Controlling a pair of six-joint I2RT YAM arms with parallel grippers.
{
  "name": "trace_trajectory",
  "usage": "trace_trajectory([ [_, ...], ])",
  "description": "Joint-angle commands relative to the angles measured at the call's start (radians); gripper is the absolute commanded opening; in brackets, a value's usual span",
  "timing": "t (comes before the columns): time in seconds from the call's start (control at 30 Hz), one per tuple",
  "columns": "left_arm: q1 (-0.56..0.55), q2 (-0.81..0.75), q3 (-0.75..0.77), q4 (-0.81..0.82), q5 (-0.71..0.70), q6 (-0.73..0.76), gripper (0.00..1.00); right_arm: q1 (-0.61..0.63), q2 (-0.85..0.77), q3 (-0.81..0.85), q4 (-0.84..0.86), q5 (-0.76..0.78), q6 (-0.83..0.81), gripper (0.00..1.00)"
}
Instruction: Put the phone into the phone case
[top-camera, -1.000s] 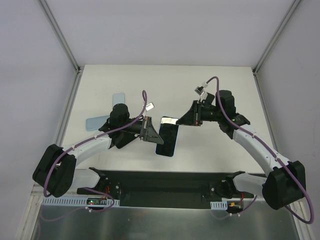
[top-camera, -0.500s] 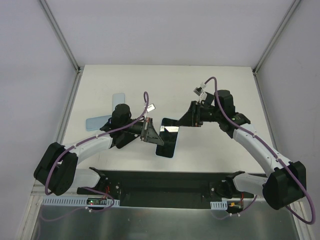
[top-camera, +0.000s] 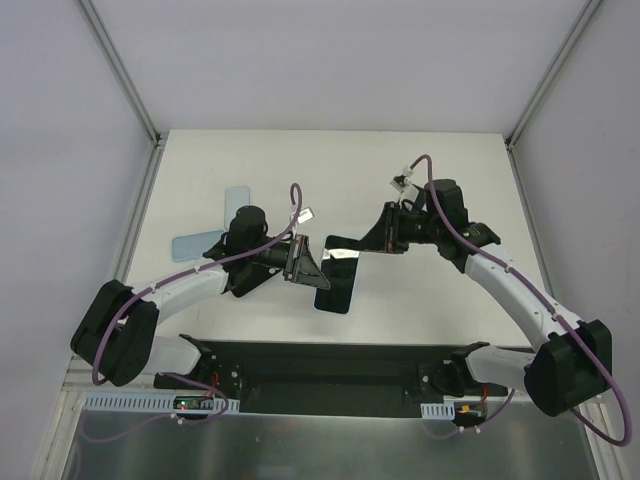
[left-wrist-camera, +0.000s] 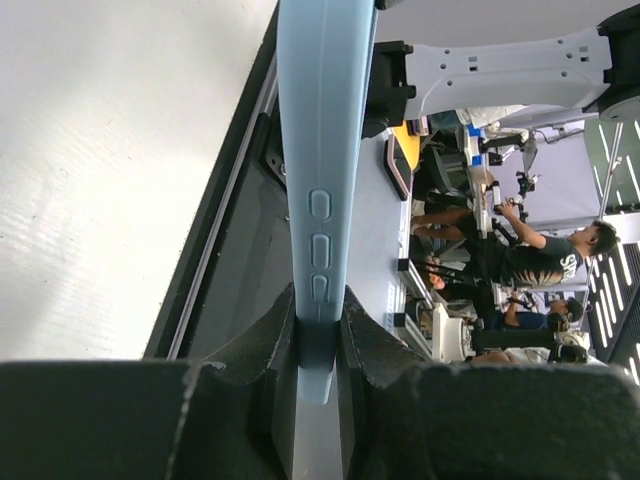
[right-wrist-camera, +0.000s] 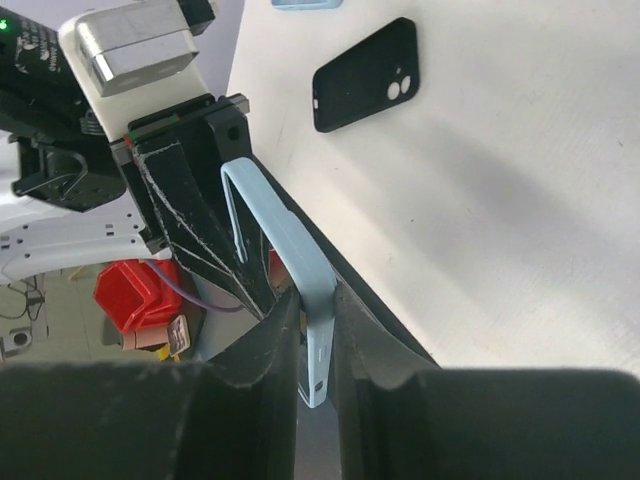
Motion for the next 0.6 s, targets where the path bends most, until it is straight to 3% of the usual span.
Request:
trace_trajectory([
  [0.0, -0.007, 0.023, 0.041, -0.057, -0.058, 0.023, 0.0, 0.023, -0.026, 0.058, -0.026, 0.063, 0.067, 0.23],
  [0.03, -0.007, 0.026, 0.044, -0.056, -0.064, 0.025, 0.0, 0.025, -0.03, 0.055, -0.047, 0.075, 0.07, 0.28],
  [0.1, -0.006, 0.043, 0.051, -0.057, -0.081, 0.02, 0.0, 0.025, -0.053, 0.059, -0.102, 0.171, 0.058, 0.49],
  [0.17, -0.006, 0.063, 0.058, -0.057, -0.093, 0.011, 0.0, 0.02, -0.076, 0.074, -0.221, 0.327, 0.044, 0.78],
  [0.23, -0.006, 0.077, 0.075, -0.065, -0.119, 0.011, 0.0, 0.005, -0.096, 0.075, -0.277, 0.403, 0.042, 0.88],
  [0.27, -0.006, 0.098, 0.083, -0.071, -0.127, 0.014, 0.0, -0.007, -0.122, 0.069, -0.304, 0.451, 0.041, 0.99],
  [0.43, -0.006, 0.198, 0.204, -0.212, -0.223, 0.056, 0.0, -0.02, -0.179, 0.076, -0.386, 0.569, 0.024, 0.96],
  [0.57, -0.006, 0.339, 0.334, -0.22, -0.23, 0.066, 0.0, -0.02, -0.19, 0.065, -0.397, 0.584, -0.008, 0.96],
])
